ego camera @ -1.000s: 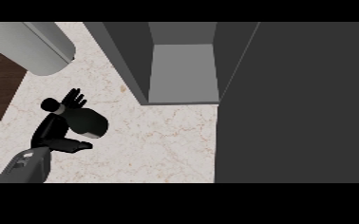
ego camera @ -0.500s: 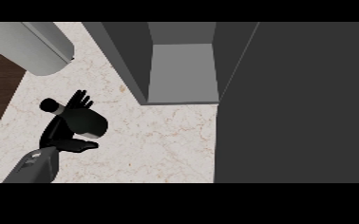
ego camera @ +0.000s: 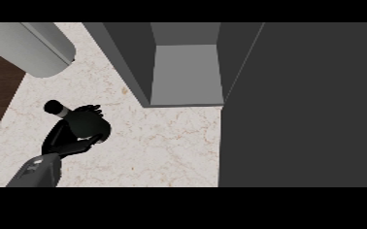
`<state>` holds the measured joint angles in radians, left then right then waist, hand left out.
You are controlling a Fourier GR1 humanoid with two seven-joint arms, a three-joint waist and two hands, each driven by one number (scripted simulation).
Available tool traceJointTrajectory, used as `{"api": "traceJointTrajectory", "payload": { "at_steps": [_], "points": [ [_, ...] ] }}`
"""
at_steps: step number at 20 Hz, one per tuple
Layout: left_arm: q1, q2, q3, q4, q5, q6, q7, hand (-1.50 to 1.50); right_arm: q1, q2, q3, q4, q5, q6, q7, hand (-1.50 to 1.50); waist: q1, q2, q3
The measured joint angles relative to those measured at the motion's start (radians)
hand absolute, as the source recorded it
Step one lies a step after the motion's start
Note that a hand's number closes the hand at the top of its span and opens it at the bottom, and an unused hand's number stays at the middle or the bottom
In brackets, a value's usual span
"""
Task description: Pick up the wine, place it into the cabinet and close the cabinet
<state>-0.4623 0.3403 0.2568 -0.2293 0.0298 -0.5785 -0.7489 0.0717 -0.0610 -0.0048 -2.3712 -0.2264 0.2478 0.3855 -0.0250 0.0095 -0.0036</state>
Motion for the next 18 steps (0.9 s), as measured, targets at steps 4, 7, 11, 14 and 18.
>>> {"api": "traceJointTrajectory", "payload": {
  "at_steps": [4,7,11,14,18],
  "points": [
    [0.004,-0.001,-0.007,-0.003,-0.004,-0.005,-0.008,1.50,0.007,-0.001,-0.005,0.005,0.000,0.006,-0.010,-1.50,0.000,-0.001,0.000],
    [0.006,-0.003,-0.015,-0.009,-0.010,-0.002,-0.021,1.50,0.012,0.001,0.004,-0.005,0.003,0.004,0.000,-1.50,-0.002,-0.001,0.001],
    [0.012,-0.020,-0.016,-0.021,-0.009,0.032,-0.055,1.50,0.011,0.004,0.001,-0.003,0.003,0.002,0.000,-1.50,0.001,-0.004,0.003],
    [0.072,-0.060,0.006,-0.075,0.021,0.098,-0.124,1.50,0.004,-0.007,-0.015,-0.006,0.000,-0.002,0.014,-1.50,0.017,-0.014,0.011],
    [0.169,-0.131,0.026,-0.167,0.062,0.173,-0.196,1.50,0.017,-0.007,-0.031,0.002,0.006,-0.002,0.001,-1.50,0.033,-0.025,0.019]
  ]
}}
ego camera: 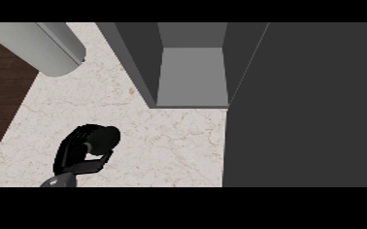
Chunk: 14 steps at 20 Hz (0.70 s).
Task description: Pick up the wine, place it into the cabinet and close the cabinet
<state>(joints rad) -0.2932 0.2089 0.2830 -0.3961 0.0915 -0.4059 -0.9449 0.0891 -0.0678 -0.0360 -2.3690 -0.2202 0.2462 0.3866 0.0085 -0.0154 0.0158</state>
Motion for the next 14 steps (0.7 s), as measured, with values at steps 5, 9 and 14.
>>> {"api": "traceJointTrajectory", "payload": {
  "at_steps": [5,9,14],
  "points": [
    [0.091,-0.046,-0.003,-0.122,0.032,0.035,-0.024,1.50,-0.015,-0.006,-0.005,0.003,-0.007,-0.001,0.011,-1.50,0.003,-0.002,0.002],
    [0.149,-0.071,-0.026,-0.222,0.056,0.020,0.002,1.50,-0.025,-0.002,-0.006,0.015,-0.001,-0.004,0.005,-1.50,0.005,0.000,0.000],
    [0.258,-0.131,-0.095,-0.398,0.079,-0.002,0.086,1.50,0.000,0.016,0.015,0.029,0.023,0.002,-0.024,-1.50,0.007,0.005,-0.007]
  ]
}}
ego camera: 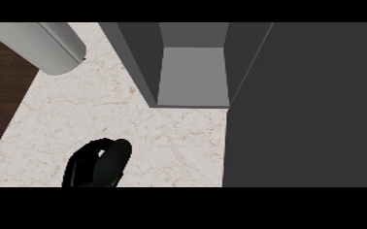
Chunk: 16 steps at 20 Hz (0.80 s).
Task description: Pick up the wine, place it into the cabinet and close the cabinet
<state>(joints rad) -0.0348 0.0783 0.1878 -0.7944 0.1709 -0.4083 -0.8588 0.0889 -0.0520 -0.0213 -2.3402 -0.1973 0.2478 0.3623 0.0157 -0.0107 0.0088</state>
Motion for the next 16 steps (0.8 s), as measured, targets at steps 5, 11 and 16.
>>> {"api": "traceJointTrajectory", "payload": {
  "at_steps": [5,11,16],
  "points": [
    [0.138,-0.051,-0.105,-0.271,0.054,0.019,0.140,1.50,0.023,-0.001,-0.011,-0.002,-0.019,0.014,-0.014,-1.50,-0.004,0.005,-0.005],
    [0.280,-0.071,-0.206,-0.622,0.136,0.074,0.329,1.50,0.007,-0.015,-0.037,0.007,-0.047,0.023,-0.008,-1.50,-0.008,0.007,-0.007],
    [0.302,-0.076,-0.290,-0.821,0.176,0.179,0.455,1.50,-0.019,-0.012,-0.023,0.010,-0.035,0.012,0.012,-1.50,-0.011,0.009,-0.008]
  ]
}}
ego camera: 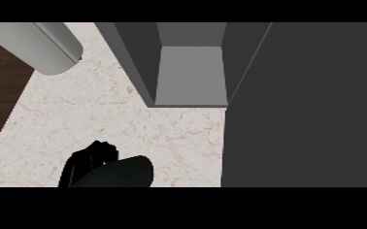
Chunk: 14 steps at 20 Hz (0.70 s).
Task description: Pick up the wine, place it into the cabinet and close the cabinet
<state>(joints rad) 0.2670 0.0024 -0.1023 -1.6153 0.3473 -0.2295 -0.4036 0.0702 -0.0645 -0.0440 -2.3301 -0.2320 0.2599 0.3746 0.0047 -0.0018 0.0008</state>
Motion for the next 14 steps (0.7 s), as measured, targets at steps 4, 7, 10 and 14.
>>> {"api": "traceJointTrajectory", "payload": {
  "at_steps": [4,7,10,14],
  "points": [
    [-0.035,-0.001,-0.053,-0.102,0.010,0.118,0.070,1.50,0.027,0.003,-0.001,-0.003,-0.004,0.017,-0.017,-1.50,-0.003,0.000,0.000],
    [-0.092,-0.002,-0.105,-0.124,0.023,0.214,0.122,1.50,0.041,-0.002,-0.021,0.003,-0.022,0.031,-0.031,-1.50,-0.006,0.001,0.000],
    [-0.195,-0.002,-0.103,-0.107,0.032,0.277,0.179,1.50,0.009,0.006,-0.015,0.042,-0.003,0.023,-0.043,-1.50,-0.006,0.002,-0.001],
    [-0.314,-0.002,-0.145,-0.070,0.012,0.393,0.199,1.50,0.026,0.007,-0.014,0.025,-0.011,0.027,-0.038,-1.50,-0.010,0.002,-0.001]
  ]
}}
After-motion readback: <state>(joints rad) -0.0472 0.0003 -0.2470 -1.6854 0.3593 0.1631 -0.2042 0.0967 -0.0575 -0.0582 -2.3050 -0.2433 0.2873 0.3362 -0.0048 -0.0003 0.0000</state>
